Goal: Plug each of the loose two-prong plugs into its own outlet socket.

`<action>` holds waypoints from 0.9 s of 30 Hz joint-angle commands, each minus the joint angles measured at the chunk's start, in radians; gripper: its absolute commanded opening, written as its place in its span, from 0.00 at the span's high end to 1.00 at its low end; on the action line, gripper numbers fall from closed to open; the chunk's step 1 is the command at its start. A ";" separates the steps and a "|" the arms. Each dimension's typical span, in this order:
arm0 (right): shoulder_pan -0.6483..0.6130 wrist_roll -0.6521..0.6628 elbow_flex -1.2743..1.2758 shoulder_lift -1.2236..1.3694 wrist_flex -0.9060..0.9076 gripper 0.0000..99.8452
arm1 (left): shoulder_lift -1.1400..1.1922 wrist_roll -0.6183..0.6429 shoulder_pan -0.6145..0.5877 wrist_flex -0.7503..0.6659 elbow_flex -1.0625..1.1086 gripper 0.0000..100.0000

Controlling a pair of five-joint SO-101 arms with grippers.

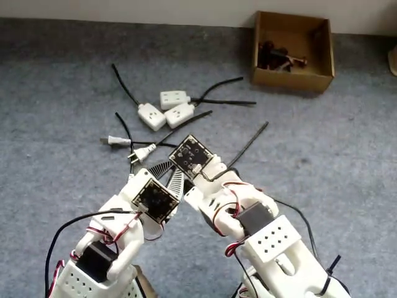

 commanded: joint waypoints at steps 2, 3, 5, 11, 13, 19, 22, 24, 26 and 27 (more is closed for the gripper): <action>-0.008 0.012 -0.015 -0.028 0.004 0.99 | -0.002 0.006 0.016 -0.043 0.015 0.99; -0.008 0.012 -0.015 -0.028 0.004 0.99 | -0.002 0.006 0.016 -0.055 0.027 0.99; -0.008 0.012 -0.016 -0.028 0.005 0.99 | -0.002 0.005 0.016 -0.072 0.042 0.99; -0.010 0.008 -0.016 -0.028 0.007 0.99 | -0.002 0.005 0.007 -0.075 0.054 0.99; -0.030 0.011 -0.025 -0.028 0.031 0.99 | -0.002 0.003 -0.022 -0.101 0.077 0.99; -0.059 0.005 -0.119 -0.028 0.119 0.99 | -0.002 -0.026 -0.048 -0.144 0.114 0.99; -0.061 0.005 -0.131 -0.028 0.130 0.99 | -0.002 -0.028 -0.054 -0.143 0.116 0.99; -0.062 0.005 -0.134 -0.028 0.133 0.99 | -0.002 -0.028 -0.054 -0.141 0.116 0.99; -0.062 0.003 -0.142 -0.028 0.133 0.99 | -0.002 -0.028 -0.054 -0.141 0.116 0.99; -0.062 0.003 -0.142 -0.028 0.133 0.99 | -0.002 -0.029 -0.054 -0.141 0.116 0.99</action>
